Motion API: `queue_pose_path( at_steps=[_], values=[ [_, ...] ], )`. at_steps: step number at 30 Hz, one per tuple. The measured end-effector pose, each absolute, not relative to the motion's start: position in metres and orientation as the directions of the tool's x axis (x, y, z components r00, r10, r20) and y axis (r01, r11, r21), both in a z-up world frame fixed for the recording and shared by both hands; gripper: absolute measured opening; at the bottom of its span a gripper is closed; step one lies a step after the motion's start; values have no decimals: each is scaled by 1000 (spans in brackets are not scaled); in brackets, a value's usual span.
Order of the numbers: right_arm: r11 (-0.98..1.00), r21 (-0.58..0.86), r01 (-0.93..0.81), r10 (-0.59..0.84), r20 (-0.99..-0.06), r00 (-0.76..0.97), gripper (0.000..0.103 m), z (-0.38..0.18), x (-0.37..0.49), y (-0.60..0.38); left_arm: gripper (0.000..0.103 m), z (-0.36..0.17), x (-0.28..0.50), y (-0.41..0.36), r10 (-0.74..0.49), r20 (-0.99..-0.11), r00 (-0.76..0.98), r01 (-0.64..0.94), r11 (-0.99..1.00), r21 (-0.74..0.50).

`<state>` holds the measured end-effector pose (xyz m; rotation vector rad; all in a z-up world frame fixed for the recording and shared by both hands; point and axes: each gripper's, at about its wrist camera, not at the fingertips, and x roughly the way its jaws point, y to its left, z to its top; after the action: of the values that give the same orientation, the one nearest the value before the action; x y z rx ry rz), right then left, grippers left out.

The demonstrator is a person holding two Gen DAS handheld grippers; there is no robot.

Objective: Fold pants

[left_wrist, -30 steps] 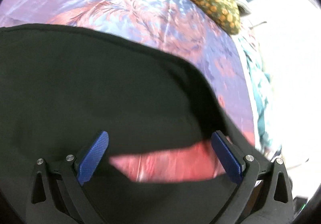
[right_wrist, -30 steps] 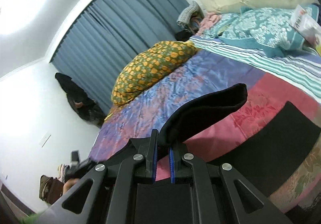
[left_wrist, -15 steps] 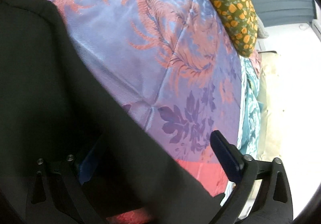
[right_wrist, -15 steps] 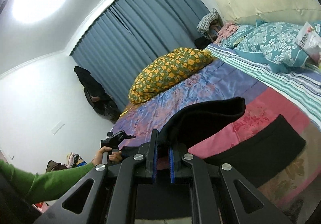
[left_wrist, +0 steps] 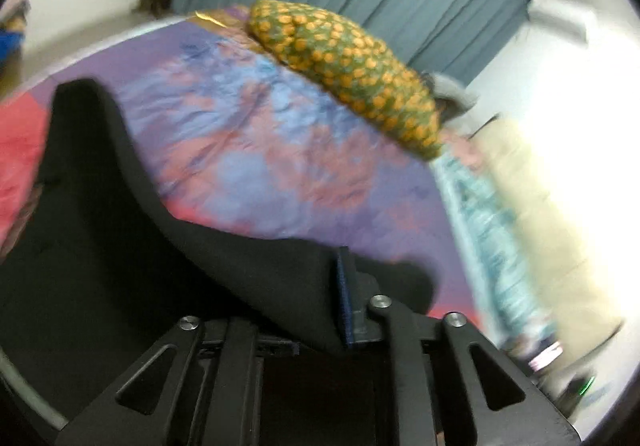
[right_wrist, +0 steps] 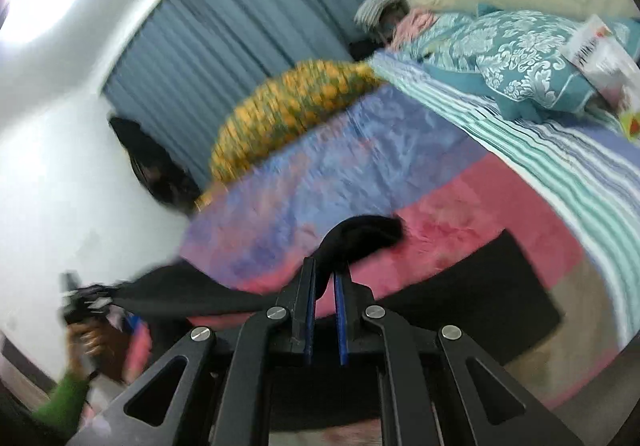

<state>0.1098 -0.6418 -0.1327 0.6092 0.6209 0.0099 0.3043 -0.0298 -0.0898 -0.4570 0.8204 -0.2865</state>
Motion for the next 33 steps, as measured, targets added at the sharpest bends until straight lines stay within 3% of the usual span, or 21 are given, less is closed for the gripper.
queue_pose_path(
  at_steps=[2,4,7,17,33],
  values=[
    [865,439,241,150,-686,712,9,-166,125,-653,15,-149,263,-46,-369,-759,536,19,904,-427],
    [875,371,310,126,-793,596,8,-204,133,-663,12,-192,238,-60,-335,-826,453,9,928,-371],
    [897,275,347,86,-877,472,8,-235,136,-668,11,-210,215,-65,-326,-847,419,-31,928,-372],
    [889,164,428,-72,-872,484,8,-219,116,-697,11,-196,207,-114,-320,-841,437,154,948,-280],
    [858,145,493,-89,-903,420,8,-239,111,-701,8,-220,193,-119,-308,-880,360,176,949,-261]
  ],
)
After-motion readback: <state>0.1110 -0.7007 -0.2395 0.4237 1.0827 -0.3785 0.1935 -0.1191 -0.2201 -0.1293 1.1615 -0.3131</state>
